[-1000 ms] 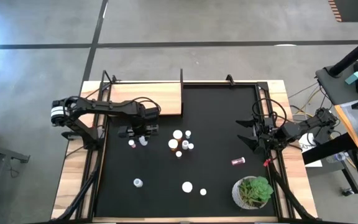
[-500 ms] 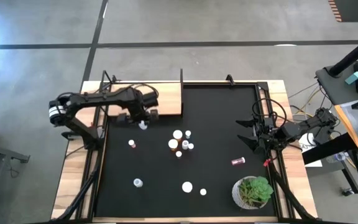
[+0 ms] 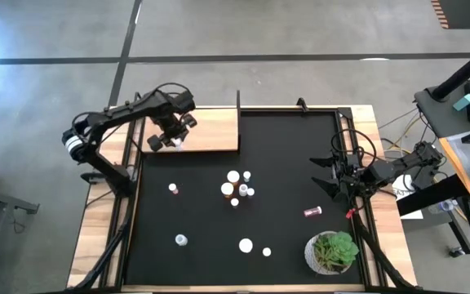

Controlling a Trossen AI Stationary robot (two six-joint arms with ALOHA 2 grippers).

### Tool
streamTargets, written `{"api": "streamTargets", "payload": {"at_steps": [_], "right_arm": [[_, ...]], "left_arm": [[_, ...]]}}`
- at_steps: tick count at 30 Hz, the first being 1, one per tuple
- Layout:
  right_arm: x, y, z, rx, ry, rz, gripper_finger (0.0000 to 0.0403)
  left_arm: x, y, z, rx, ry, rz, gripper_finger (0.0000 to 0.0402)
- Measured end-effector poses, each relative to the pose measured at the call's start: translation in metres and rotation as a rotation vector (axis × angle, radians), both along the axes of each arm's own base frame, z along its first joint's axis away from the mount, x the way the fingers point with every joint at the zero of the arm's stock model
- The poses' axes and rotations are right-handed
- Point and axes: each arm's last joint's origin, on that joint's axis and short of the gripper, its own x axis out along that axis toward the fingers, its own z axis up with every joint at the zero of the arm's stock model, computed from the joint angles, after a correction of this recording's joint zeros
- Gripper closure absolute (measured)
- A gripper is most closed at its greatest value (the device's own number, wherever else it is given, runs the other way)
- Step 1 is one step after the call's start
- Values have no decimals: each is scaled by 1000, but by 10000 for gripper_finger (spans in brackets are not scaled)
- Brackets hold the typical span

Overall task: Pick and place medicine bottles onto shelf by color
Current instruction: Put the top left white pill bottle on the shelf

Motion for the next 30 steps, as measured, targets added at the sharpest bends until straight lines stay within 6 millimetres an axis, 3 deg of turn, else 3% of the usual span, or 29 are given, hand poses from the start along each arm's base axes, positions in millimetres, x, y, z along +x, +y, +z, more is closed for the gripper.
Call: {"api": "streamTargets", "payload": {"at_steps": [11, 30], "right_arm": [[0, 0, 0, 0, 0, 0, 19], [0, 0, 0, 0, 0, 0, 19]], "left_arm": [[-17, 33, -13, -60, 20, 305, 267], [-54, 86, -10, -1, -9, 485, 265]]}}
